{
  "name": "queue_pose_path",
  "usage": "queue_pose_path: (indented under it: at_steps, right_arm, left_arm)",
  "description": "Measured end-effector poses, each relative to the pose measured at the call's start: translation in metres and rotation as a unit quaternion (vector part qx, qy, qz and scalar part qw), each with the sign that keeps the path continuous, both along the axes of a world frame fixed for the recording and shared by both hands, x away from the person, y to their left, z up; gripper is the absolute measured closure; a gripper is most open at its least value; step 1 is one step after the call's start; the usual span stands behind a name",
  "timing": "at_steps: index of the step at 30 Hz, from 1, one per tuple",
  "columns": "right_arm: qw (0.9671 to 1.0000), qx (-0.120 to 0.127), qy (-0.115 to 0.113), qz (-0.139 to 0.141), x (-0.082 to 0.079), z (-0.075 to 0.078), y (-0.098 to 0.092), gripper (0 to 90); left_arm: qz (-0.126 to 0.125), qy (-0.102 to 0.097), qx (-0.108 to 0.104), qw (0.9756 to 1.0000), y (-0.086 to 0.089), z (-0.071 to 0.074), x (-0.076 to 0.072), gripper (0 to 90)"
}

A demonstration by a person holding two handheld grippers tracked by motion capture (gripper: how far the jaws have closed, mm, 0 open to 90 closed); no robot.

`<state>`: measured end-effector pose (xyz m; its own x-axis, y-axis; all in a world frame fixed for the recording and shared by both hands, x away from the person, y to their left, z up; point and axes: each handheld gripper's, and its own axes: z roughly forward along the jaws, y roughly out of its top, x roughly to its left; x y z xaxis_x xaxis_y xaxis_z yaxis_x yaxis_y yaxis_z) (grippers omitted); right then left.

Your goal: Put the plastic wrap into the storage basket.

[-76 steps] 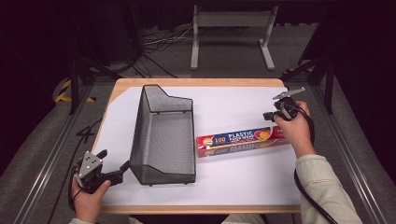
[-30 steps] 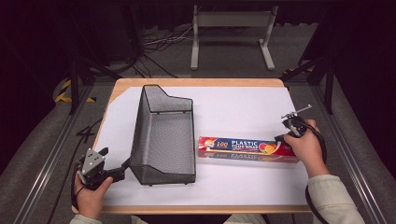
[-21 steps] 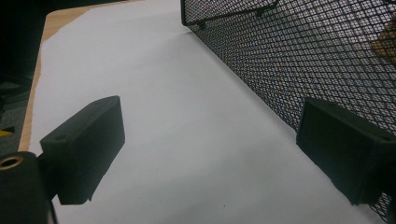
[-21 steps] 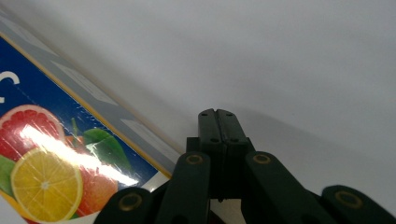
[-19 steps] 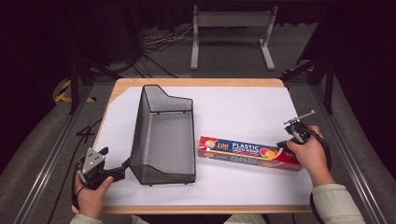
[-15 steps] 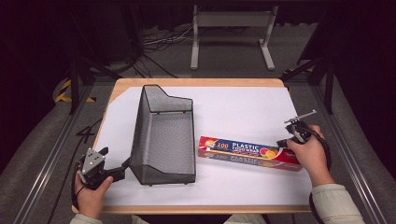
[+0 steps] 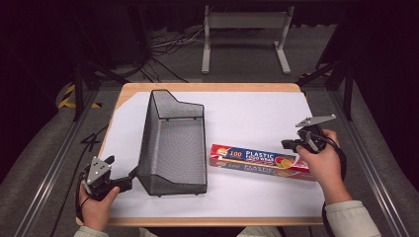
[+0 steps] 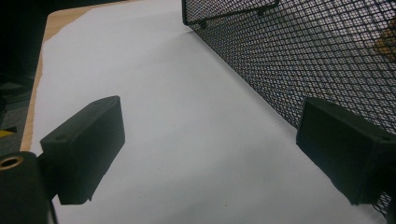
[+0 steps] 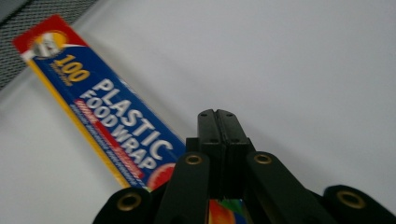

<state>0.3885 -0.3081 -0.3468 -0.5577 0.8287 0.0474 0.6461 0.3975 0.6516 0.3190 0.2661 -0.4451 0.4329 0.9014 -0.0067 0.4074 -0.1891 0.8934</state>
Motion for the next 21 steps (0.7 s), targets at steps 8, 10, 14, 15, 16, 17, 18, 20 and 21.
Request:
queue_pose_path:
  at_steps: [8, 10, 14, 15, 16, 17, 18, 20, 21]
  right_arm:
    - [0.9983, 0.002, -0.012, 0.057, -0.01, 0.003, 0.037, 89.8]
    - [0.9973, 0.004, -0.011, 0.072, -0.012, 0.002, 0.046, 89.8]
    - [0.994, 0.02, -0.009, 0.108, -0.013, -0.001, 0.062, 89.6]
    - [0.9926, 0.031, -0.008, 0.118, -0.012, -0.003, 0.065, 89.7]
    - [0.9913, 0.036, -0.007, 0.126, -0.013, -0.004, 0.069, 89.8]
    - [0.9904, 0.037, -0.007, 0.133, -0.013, -0.005, 0.073, 89.9]
    - [0.9892, 0.037, -0.008, 0.141, -0.013, -0.007, 0.077, 89.9]
    - [0.987, 0.037, -0.008, 0.156, -0.014, -0.01, 0.084, 89.9]
    - [0.986, 0.036, -0.008, 0.163, -0.014, -0.012, 0.088, 89.9]
  left_arm:
    - [0.001, -0.002, -0.002, 1.0, 0.001, 0.0, 0.0, 8.9]
    - [0.001, -0.003, -0.002, 1.0, 0.001, 0.0, 0.0, 8.9]
    - [0.0, -0.001, -0.006, 1.0, 0.001, 0.0, 0.0, 8.9]
    - [-0.001, 0.0, -0.007, 1.0, 0.002, 0.0, 0.0, 8.9]
    - [-0.001, 0.0, -0.009, 1.0, 0.002, 0.001, 0.0, 8.9]
    - [-0.001, 0.0, -0.009, 1.0, 0.002, 0.001, 0.0, 8.9]
    - [0.0, 0.0, -0.009, 1.0, 0.002, 0.001, 0.0, 8.9]
    - [0.001, 0.001, -0.01, 0.9999, 0.002, 0.001, 0.0, 8.9]
    - [0.001, 0.001, -0.01, 1.0, 0.002, 0.0, 0.0, 8.9]
